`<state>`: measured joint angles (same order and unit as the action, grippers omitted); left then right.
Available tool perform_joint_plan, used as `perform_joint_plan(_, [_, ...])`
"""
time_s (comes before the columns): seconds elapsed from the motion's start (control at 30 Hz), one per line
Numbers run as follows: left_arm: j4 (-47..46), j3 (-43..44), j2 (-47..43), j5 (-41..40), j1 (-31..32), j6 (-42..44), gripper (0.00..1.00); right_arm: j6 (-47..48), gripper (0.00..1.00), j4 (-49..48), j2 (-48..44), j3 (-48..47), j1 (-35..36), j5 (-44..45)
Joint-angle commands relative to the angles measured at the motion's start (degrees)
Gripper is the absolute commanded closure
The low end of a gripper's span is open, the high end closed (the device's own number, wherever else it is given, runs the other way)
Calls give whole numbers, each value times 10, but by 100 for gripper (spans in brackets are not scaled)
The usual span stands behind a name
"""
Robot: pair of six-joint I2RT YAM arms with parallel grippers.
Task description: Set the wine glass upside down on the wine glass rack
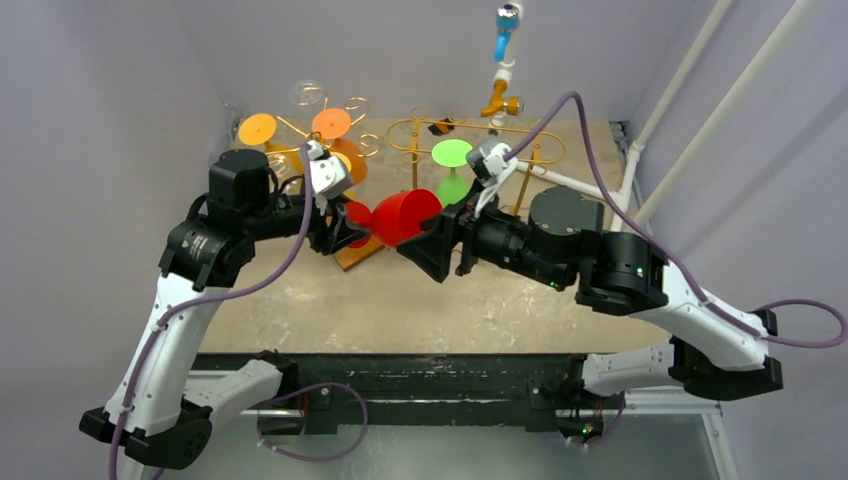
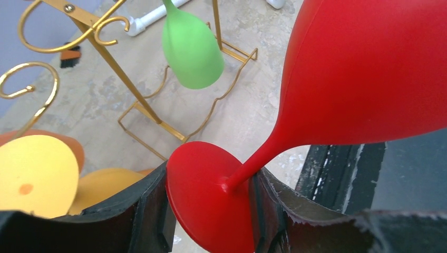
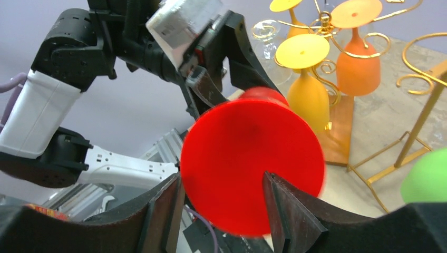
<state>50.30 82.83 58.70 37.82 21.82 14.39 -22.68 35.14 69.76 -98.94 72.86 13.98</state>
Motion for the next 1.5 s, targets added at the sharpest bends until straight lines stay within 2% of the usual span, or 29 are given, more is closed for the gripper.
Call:
perform_joint_plan(0.0, [-17, 23, -26, -11, 0, 61, 100, -31, 36, -6, -71, 40, 2, -5])
perform_joint_plan(0.1, [-12, 24, -33, 4, 0, 105, 100, -38, 34, 28, -90, 40, 3, 1])
perform_joint_plan(0.2, [-1, 25, -44, 7, 0, 191, 100, -44, 29, 85, -89, 1, 3, 16])
perform_joint_plan(0.3, [-2, 19, -72, 8, 0, 310, 100, -51, 15, 130, -79, -53, 2, 28])
perform_joint_plan(0.33, [-8, 18, -80, 6, 0, 354, 100, -51, 3, 132, -75, -67, 2, 27])
perform_joint_plan(0.37, [-12, 18, -89, 8, 0, 396, 100, -53, 1, 129, -70, -77, 3, 25])
perform_joint_plan(0.47, [-35, 10, -118, 14, 0, 497, 100, -45, 1, 125, -28, -113, 3, 3])
perform_joint_plan(0.57, [-27, 7, -140, 26, 0, 613, 100, -43, 1, 113, 43, -147, 3, -60])
perform_joint_plan(0.7, [-14, 4, -164, 27, -1, 747, 100, -57, 1, 69, 91, -140, 2, -149])
perform_joint_plan(0.87, [-14, -15, -190, 31, -2, 858, 100, -77, 1, 12, 105, -94, 3, -222])
perform_joint_plan(1.07, [-57, -67, -225, 42, -4, 927, 100, -83, 1, 1, 119, -41, 2, -200])
perform_joint_plan(1.33, [-109, -61, -218, 37, -7, 919, 100, -104, 1, -114, 111, 61, 3, -228])
perform_joint_plan(1.47, [-110, -53, -217, 47, -8, 920, 100, -107, 1, -159, 105, 86, 2, -195])
